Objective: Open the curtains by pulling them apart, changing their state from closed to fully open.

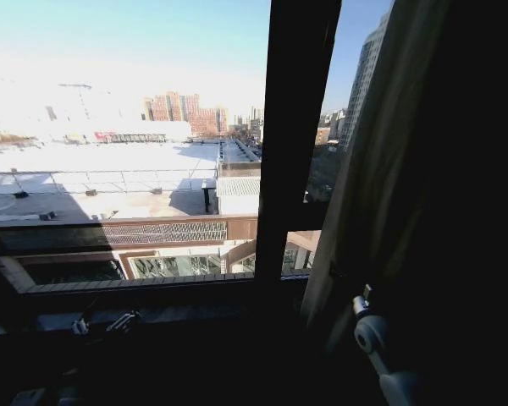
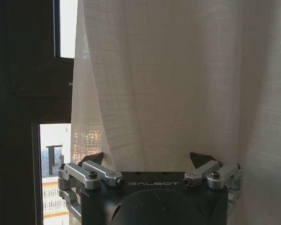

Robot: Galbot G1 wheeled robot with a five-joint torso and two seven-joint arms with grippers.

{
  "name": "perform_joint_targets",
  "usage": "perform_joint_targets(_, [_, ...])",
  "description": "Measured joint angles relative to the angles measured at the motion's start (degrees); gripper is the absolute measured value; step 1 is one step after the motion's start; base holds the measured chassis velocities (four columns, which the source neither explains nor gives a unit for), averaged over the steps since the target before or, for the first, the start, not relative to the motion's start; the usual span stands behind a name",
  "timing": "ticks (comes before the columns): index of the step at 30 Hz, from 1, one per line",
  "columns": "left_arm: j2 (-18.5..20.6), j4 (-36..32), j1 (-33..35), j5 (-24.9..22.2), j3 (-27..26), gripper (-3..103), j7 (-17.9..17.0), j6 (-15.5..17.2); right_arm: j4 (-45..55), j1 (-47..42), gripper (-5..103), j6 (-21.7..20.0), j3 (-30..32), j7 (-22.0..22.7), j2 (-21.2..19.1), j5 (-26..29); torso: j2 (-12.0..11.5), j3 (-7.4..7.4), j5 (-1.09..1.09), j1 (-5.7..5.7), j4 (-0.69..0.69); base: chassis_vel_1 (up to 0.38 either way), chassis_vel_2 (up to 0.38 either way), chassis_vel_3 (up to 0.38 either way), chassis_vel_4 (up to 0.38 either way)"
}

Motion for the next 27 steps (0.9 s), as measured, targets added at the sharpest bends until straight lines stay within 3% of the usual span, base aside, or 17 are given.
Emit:
perform_joint_targets(6, [0.2,-0.3,0.3,0.1,0.0,100,-0.1,0.1,-3.4,3.9,103,0.1,-1.0,0.0,0.8,0.0,0.0,0.00,-0.02,0.00,0.01,0.000,0.000,0.000,0.000])
perform_joint_targets(10, [0.2,-0.9,0.7,0.1,-0.1,100,-0.1,0.1,-5.4,5.6,94,0.9,-1.5,0.2,1.4,-0.2,0.0,0.00,0.00,0.00,0.00,0.000,0.000,0.000,0.000])
perform_joint_targets(12, [0.2,-1.2,1.0,0.1,-0.1,100,-0.1,0.1,-6.1,6.2,84,1.4,-1.7,0.2,1.5,-0.3,0.0,0.00,0.00,0.00,0.00,0.000,0.000,0.000,0.000])
perform_joint_targets(14, [0.3,-1.3,1.2,0.1,-0.2,100,-0.1,0.1,-6.2,6.3,84,1.5,-1.7,0.1,1.6,-0.3,0.0,0.00,0.00,0.00,0.00,0.000,0.000,0.000,0.000])
perform_joint_targets(15, [0.3,-1.5,1.3,0.1,-0.3,100,-0.1,0.1,-6.3,6.4,73,1.6,-1.8,0.1,1.7,-0.3,0.0,0.00,0.00,0.00,0.00,0.000,0.000,0.000,0.000])
perform_joint_targets(18, [0.4,-1.9,1.7,0.1,-0.4,100,-0.1,0.1,-6.4,6.4,56,1.9,-1.8,0.0,1.7,-0.4,0.0,-0.01,-0.02,0.00,0.00,0.000,0.000,0.000,0.000])
perform_joint_targets(20, [0.3,-2.0,1.8,0.1,-0.4,100,-0.1,0.1,-6.4,6.3,56,2.0,-1.8,-0.1,1.7,-0.4,0.0,-0.01,-0.02,0.00,0.00,0.000,0.000,0.000,0.000])
perform_joint_targets(22, [0.2,-2.0,1.8,0.1,-0.3,100,-0.1,0.1,-6.4,6.1,45,2.1,-1.8,-0.2,1.7,-0.4,0.0,-0.01,-0.01,0.00,0.00,0.000,0.000,0.000,0.000])
perform_joint_targets(27, [0.2,-2.1,1.5,0.1,-0.2,100,-0.2,0.0,-6.0,5.8,29,2.2,-1.8,-0.3,1.4,-0.4,0.0,0.00,-0.01,0.00,0.00,0.000,0.000,0.000,0.000])
